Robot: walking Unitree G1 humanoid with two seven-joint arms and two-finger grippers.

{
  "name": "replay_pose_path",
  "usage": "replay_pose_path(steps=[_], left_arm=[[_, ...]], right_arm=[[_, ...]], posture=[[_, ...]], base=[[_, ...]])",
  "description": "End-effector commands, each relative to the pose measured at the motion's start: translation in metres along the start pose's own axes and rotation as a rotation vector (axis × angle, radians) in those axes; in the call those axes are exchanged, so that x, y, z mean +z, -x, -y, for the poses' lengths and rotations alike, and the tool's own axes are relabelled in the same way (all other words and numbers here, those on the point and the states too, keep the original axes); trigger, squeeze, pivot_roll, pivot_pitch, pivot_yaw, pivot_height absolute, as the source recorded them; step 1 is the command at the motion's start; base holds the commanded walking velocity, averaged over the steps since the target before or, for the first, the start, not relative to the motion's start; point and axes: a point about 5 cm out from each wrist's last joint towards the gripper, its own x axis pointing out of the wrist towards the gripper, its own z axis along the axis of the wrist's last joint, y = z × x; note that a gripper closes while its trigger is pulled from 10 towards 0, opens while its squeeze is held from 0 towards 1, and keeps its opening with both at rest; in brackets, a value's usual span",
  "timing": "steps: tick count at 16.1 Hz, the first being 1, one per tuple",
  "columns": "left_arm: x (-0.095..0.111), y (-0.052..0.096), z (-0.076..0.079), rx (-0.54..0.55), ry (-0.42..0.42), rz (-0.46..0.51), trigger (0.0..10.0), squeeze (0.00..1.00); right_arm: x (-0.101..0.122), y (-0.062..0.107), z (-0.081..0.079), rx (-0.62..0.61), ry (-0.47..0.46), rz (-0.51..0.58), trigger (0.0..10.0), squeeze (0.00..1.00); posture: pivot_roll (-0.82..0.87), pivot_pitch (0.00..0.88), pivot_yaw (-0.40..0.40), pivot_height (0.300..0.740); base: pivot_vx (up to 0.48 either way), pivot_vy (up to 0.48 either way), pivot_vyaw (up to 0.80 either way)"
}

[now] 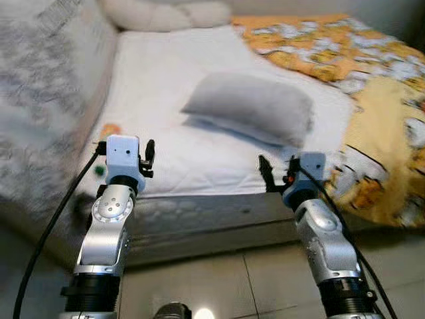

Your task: Clean up the room

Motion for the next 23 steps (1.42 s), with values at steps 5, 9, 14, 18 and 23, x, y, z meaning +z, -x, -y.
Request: replay_pose_path(steps=[5,9,14,18,23], left_arm=[[0.0013,-0.0001,-0.0076,0.017,-0.020,0.004,10.0,0.00],[-0.0011,0.0008,-0.0062,0.012,-0.018,-0.006,10.0,0.00],[-0.0022,0.0019,-0.0087,0.015,-0.023,-0.012,10.0,0.00],[-0.0023,0.0017,-0.0093,0.010,-0.030,-0.018,10.0,0.00],[-0.0048,0.0017,-0.0062,-0.022,-0.034,-0.032,10.0,0.00]], right_arm=[[0.0021,-0.0048,-0.0018,0.017,0.017,0.004,10.0,0.00],[0.0016,-0.0058,0.0004,0.003,0.000,0.003,10.0,0.00],[-0.0002,-0.0059,0.0008,0.016,0.004,-0.011,10.0,0.00],[-0.0011,-0.0047,0.0014,0.014,0.000,-0.015,10.0,0.00],[-0.0034,-0.0012,0.0040,0.004,-0.005,-0.026,10.0,0.00]], posture=[[0.11,0.000,0.011,0.740],[0.12,0.000,0.004,0.740],[0.12,0.000,0.005,0.740],[0.12,0.000,0.015,0.740],[0.11,0.000,0.025,0.740]], base=[[0.353,0.000,0.75],[0.355,0.000,0.00],[0.353,0.000,0.00],[0.355,0.000,0.00],[0.355,0.000,-0.11]])
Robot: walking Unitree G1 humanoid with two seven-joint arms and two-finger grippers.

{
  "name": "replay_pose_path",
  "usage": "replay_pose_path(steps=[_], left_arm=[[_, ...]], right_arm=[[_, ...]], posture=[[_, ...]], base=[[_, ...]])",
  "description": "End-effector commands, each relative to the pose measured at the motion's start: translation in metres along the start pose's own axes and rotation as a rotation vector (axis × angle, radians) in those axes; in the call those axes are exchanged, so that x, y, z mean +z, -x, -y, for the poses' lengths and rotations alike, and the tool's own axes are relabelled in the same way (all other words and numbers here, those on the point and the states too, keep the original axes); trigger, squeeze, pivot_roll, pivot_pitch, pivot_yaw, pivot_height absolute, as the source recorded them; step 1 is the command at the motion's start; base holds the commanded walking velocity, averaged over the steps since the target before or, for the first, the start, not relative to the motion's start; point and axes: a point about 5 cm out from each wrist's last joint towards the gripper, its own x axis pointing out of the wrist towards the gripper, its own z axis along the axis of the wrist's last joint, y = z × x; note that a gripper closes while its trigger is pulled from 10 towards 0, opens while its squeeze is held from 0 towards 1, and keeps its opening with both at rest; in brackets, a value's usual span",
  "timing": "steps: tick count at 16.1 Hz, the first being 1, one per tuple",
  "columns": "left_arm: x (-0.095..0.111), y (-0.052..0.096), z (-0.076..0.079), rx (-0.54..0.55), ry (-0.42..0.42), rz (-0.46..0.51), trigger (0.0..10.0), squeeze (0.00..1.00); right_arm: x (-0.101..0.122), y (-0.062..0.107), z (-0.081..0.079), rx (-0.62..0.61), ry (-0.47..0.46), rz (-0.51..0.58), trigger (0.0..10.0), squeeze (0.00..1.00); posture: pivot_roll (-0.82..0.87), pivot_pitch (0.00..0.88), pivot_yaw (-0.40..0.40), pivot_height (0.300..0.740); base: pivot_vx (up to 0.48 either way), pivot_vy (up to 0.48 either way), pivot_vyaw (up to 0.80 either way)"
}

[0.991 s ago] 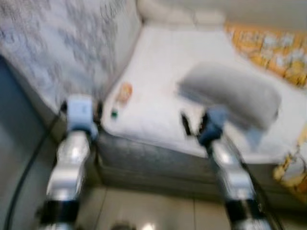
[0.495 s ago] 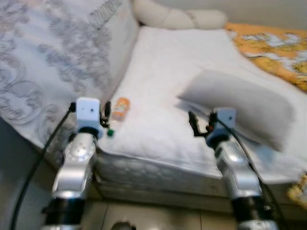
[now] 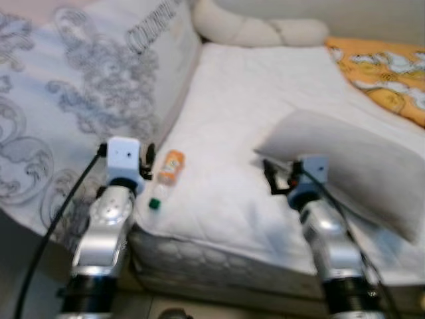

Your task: Clean up the room

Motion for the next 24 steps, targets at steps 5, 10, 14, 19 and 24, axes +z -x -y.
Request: replay_pose_path(steps=[5,10,14,19,24], left_arm=[[-0.003,-0.001,0.000,-0.002,-0.025,-0.025,10.0,0.00],[-0.021,-0.004,-0.022,-0.024,-0.069,-0.118,10.0,1.00],[-0.041,-0.017,-0.029,-0.156,-0.080,-0.282,10.0,0.00],[-0.052,-0.036,-0.015,-0.325,-0.118,-0.362,10.0,0.00],[-0.072,-0.040,-0.009,-0.327,-0.171,-0.478,10.0,0.00]], right_arm=[[0.002,0.004,0.006,-0.002,0.020,0.001,10.0,0.00],[0.004,0.007,0.002,0.058,0.086,-0.025,10.0,0.00],[0.009,0.012,0.001,0.190,0.184,-0.071,10.0,0.00],[0.033,0.025,0.000,0.445,0.283,-0.053,10.0,0.00],[0.034,0.036,0.003,0.524,0.282,-0.098,10.0,0.00]], posture=[[0.10,0.000,0.029,0.740],[0.09,0.000,0.031,0.740],[0.06,0.000,0.049,0.740],[0.03,0.000,0.056,0.740],[0.01,0.000,0.046,0.740]], base=[[0.276,0.000,-0.27],[0.000,0.000,0.00],[0.000,0.000,0.00],[0.000,0.000,0.00],[0.000,0.000,0.00]])
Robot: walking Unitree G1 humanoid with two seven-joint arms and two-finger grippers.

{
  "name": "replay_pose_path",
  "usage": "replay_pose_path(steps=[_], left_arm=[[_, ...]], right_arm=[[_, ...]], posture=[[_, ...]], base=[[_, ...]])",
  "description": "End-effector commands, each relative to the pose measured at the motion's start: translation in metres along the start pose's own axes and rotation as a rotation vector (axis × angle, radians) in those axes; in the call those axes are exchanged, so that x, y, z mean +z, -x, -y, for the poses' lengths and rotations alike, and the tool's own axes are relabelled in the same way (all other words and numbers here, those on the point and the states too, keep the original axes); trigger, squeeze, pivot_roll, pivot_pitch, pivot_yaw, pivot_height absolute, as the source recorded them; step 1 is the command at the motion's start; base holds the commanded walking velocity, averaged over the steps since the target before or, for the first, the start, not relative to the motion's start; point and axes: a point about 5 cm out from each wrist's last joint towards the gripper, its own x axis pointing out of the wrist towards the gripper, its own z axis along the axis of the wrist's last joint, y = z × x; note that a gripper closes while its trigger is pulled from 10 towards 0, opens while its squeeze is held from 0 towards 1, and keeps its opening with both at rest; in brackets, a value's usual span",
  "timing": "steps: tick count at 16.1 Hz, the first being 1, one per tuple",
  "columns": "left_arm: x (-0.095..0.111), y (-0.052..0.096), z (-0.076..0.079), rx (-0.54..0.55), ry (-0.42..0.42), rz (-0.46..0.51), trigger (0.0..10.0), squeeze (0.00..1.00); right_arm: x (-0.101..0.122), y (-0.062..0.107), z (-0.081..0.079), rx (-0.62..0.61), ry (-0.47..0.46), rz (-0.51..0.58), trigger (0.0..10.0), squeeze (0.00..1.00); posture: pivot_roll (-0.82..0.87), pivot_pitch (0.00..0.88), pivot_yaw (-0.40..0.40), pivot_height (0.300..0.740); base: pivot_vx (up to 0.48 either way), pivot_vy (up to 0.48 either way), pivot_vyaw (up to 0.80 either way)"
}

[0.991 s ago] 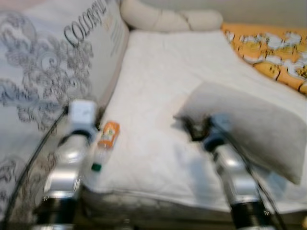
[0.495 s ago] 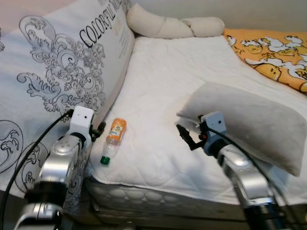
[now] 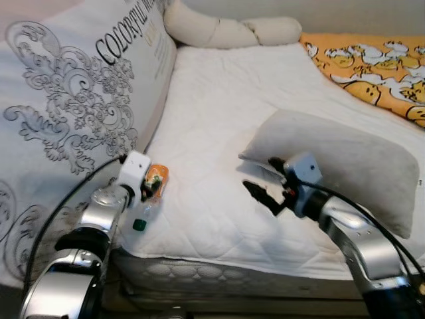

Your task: Clean up the room

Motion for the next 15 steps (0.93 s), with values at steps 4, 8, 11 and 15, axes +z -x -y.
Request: replay_pose_path(steps=[4,8,11,15], left_arm=[[-0.003,-0.007,0.007,0.025,0.067,-0.039,10.0,0.00],[-0.011,-0.008,0.006,0.137,0.023,-0.067,10.0,0.00],[-0.009,-0.009,0.004,0.187,0.051,-0.054,10.0,0.00],[-0.011,-0.006,-0.006,0.285,0.007,-0.080,10.0,0.00]], right_arm=[[0.003,0.011,-0.009,0.105,-0.034,-0.014,10.0,1.00],[0.007,0.026,-0.015,0.171,-0.048,-0.030,10.0,1.00],[0.012,0.035,-0.019,0.196,-0.029,-0.044,10.0,1.00],[0.016,0.050,-0.023,0.208,-0.020,-0.105,10.0,1.00]], posture=[[-0.03,0.000,0.035,0.740],[-0.09,0.032,0.031,0.740],[-0.14,0.081,0.011,0.740],[-0.20,0.153,-0.022,0.740]], base=[[0.000,0.000,0.00],[0.000,0.000,0.00],[0.000,0.000,0.00],[0.000,0.000,0.00]])
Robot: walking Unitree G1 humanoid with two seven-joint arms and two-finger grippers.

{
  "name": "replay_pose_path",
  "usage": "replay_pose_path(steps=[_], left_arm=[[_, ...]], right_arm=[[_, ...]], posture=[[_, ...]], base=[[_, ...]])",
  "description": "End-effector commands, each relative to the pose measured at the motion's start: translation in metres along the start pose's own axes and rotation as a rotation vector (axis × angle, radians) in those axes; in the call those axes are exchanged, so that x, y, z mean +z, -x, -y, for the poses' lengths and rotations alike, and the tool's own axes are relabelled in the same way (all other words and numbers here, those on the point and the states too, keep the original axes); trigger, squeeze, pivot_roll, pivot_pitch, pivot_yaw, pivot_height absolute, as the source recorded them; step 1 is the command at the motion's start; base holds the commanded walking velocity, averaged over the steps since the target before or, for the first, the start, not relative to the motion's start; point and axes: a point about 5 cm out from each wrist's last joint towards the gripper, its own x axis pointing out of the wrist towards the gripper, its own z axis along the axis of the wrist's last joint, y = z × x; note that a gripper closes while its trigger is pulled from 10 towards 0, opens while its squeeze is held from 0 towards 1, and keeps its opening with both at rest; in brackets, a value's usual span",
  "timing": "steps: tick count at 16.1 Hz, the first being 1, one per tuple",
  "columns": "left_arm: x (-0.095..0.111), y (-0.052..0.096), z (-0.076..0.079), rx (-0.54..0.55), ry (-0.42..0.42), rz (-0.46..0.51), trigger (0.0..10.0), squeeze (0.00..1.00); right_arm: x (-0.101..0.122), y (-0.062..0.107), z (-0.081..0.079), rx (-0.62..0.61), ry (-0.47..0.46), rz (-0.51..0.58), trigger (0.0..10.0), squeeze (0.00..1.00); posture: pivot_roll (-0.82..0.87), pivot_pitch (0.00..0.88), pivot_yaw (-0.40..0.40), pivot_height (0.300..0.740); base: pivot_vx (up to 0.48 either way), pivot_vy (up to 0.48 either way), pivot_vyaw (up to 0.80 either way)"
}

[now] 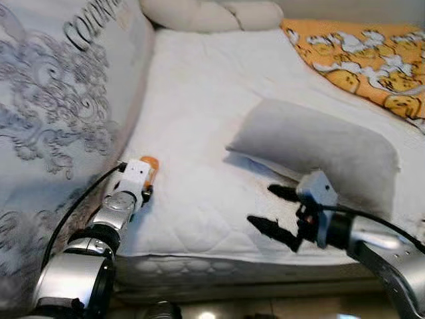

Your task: Clean up the room

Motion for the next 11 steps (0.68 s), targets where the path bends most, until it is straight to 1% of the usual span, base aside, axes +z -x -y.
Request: replay_pose_path(steps=[1,4,6,7,8,9,10,11], left_arm=[[-0.004,0.000,-0.005,0.041,-0.014,-0.029,10.0,0.00],[-0.014,0.002,-0.010,0.077,0.003,-0.078,10.0,0.00],[-0.015,0.002,-0.009,0.042,0.038,-0.076,10.0,0.00],[-0.014,0.002,-0.008,0.023,0.047,-0.070,10.0,0.00],[-0.013,0.001,-0.007,0.001,0.060,-0.065,8.3,0.00],[-0.014,0.002,-0.007,-0.001,0.058,-0.066,6.1,0.00],[-0.014,0.002,-0.008,-0.006,0.053,-0.064,1.4,0.00],[-0.014,0.002,-0.008,-0.016,0.040,-0.066,0.0,0.00]], right_arm=[[0.004,0.006,-0.001,-0.002,0.008,-0.002,10.0,1.00],[0.006,0.011,-0.010,0.049,0.000,-0.022,10.0,1.00],[0.004,0.015,-0.017,0.090,-0.022,-0.052,10.0,1.00],[0.004,0.015,-0.020,0.108,-0.032,-0.051,10.0,0.94],[0.006,0.016,-0.022,0.126,-0.028,-0.047,10.0,0.36],[0.006,0.016,-0.022,0.130,-0.026,-0.046,10.0,0.00],[0.007,0.015,-0.022,0.145,-0.025,-0.043,10.0,0.00],[0.007,0.014,-0.023,0.165,-0.015,-0.042,10.0,0.00]], posture=[[-0.21,0.157,-0.022,0.740],[-0.23,0.191,-0.034,0.740],[-0.24,0.200,-0.032,0.740],[-0.23,0.198,-0.030,0.740],[-0.23,0.197,-0.029,0.740],[-0.22,0.196,-0.029,0.740],[-0.21,0.192,-0.027,0.740],[-0.20,0.186,-0.025,0.740]], base=[[0.000,0.000,0.00],[0.000,0.000,0.00],[0.000,0.000,0.00],[0.000,0.000,0.00],[0.000,0.000,0.00],[0.000,0.000,0.00],[0.000,0.000,0.00],[0.000,0.000,0.00]])
